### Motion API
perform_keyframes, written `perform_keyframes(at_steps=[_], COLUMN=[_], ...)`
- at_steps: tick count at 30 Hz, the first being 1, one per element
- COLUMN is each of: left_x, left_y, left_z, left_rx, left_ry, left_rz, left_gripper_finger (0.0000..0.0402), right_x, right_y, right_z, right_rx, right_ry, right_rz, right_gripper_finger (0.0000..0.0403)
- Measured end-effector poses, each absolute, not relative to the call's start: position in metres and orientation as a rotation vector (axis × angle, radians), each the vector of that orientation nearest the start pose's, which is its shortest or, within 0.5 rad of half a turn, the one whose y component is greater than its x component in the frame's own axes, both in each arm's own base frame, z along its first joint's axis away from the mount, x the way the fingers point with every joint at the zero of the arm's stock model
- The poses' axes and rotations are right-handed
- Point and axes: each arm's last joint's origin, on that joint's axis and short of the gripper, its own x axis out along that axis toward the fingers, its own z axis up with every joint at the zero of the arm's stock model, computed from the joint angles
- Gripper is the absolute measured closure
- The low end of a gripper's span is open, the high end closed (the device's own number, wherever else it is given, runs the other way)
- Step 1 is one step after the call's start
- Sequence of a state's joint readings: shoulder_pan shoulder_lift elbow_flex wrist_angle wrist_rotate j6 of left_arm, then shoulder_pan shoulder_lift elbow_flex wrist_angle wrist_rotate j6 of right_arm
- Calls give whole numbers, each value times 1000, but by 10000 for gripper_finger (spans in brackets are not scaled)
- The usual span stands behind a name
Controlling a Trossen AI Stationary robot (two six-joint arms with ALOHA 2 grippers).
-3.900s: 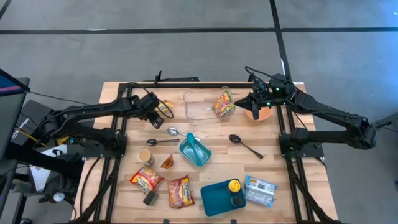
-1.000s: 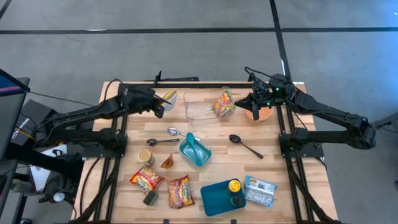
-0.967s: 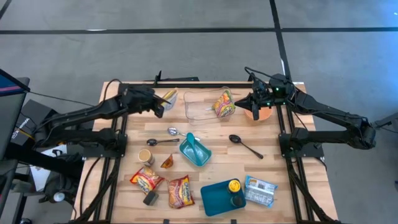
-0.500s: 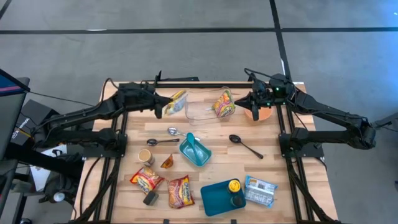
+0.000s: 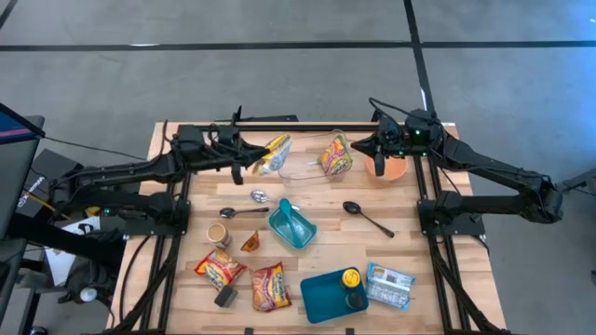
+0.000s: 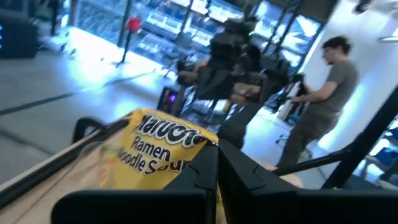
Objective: Pick & Place Food Item
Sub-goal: Put the yellow noodle pack into the transparent bin
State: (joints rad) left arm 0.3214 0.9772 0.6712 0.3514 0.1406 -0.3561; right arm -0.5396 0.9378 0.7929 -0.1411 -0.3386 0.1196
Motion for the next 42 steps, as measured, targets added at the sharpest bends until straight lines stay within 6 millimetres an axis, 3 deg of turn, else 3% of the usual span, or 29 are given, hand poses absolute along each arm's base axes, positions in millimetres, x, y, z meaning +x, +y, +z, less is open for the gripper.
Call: perform_keyframes(at_steps=[6, 13, 24, 37, 42], left_x=[239, 267, 291, 316, 316], left_y=[63, 64, 49, 45, 43], left_z=[297, 279, 257, 264, 265], left_rx=[-338, -372, -418, -413, -413], left_ry=[-101, -138, -141, -142, -139], left_rz=[111, 7, -88, -155, -163], left_gripper_finger=[401, 401, 401, 401, 401], right_x=[182, 176, 170, 196, 198], right_y=[-97, -101, -103, -122, -122], right_z=[315, 313, 313, 290, 293], right_rx=[186, 194, 192, 283, 258], right_ry=[242, 246, 230, 281, 244], right_rz=[-191, 27, 189, 260, 308], right_gripper_finger=[403, 403, 403, 403, 403])
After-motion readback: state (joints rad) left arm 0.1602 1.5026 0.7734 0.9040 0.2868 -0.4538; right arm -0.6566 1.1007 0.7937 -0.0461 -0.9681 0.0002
